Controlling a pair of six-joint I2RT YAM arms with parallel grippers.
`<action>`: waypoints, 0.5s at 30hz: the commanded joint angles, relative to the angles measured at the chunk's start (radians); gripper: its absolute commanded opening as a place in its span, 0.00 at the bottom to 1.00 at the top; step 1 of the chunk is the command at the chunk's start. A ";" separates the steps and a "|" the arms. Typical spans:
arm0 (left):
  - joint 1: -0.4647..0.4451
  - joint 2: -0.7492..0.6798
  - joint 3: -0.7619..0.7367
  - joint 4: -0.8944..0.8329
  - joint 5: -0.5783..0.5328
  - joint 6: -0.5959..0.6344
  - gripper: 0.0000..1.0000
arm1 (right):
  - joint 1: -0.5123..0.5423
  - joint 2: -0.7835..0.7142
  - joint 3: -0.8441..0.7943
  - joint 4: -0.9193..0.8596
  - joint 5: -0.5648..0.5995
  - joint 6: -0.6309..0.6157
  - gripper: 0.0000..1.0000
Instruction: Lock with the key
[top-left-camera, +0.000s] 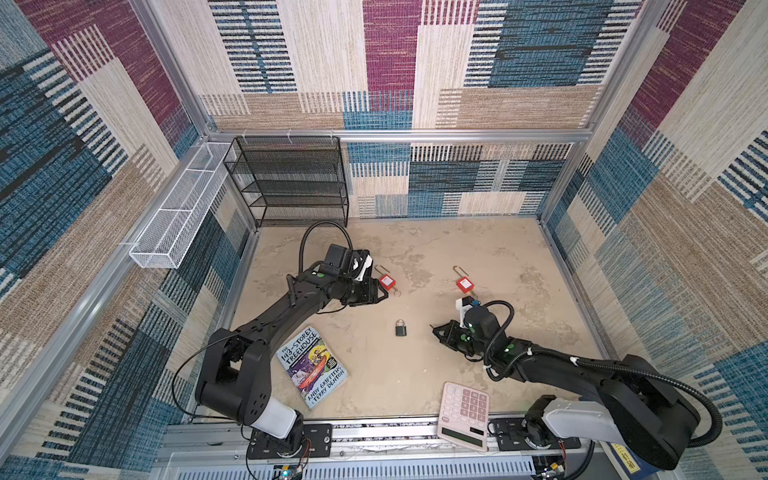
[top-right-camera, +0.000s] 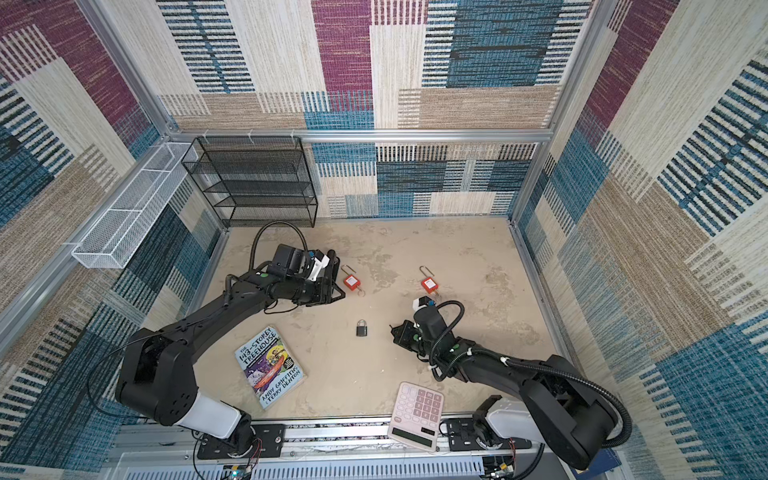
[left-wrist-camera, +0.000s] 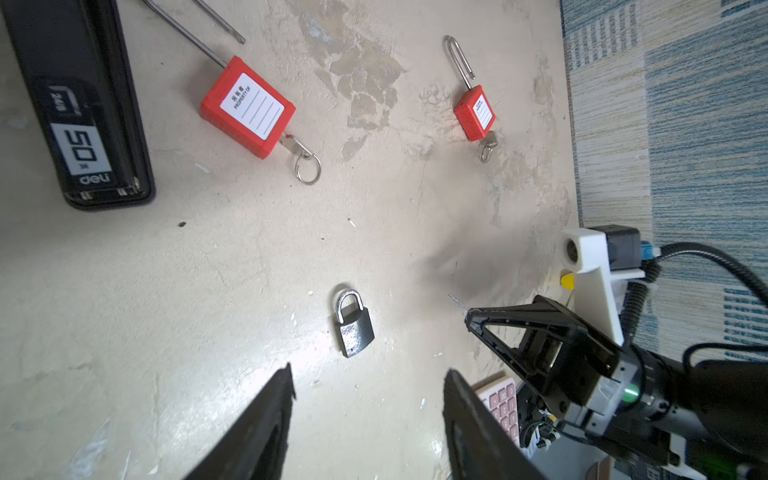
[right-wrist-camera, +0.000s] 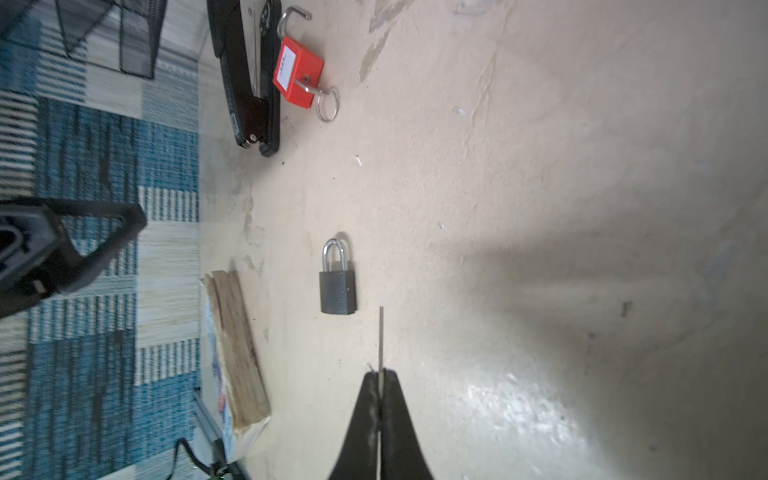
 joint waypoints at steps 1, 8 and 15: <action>0.005 -0.023 -0.012 0.038 0.009 -0.012 0.59 | 0.014 -0.026 -0.045 0.201 0.035 0.201 0.00; 0.027 -0.033 -0.019 0.037 0.040 -0.005 0.60 | 0.091 0.058 -0.083 0.357 0.102 0.412 0.00; 0.054 -0.063 -0.014 -0.001 0.058 0.025 0.60 | 0.183 0.257 -0.041 0.522 0.136 0.523 0.00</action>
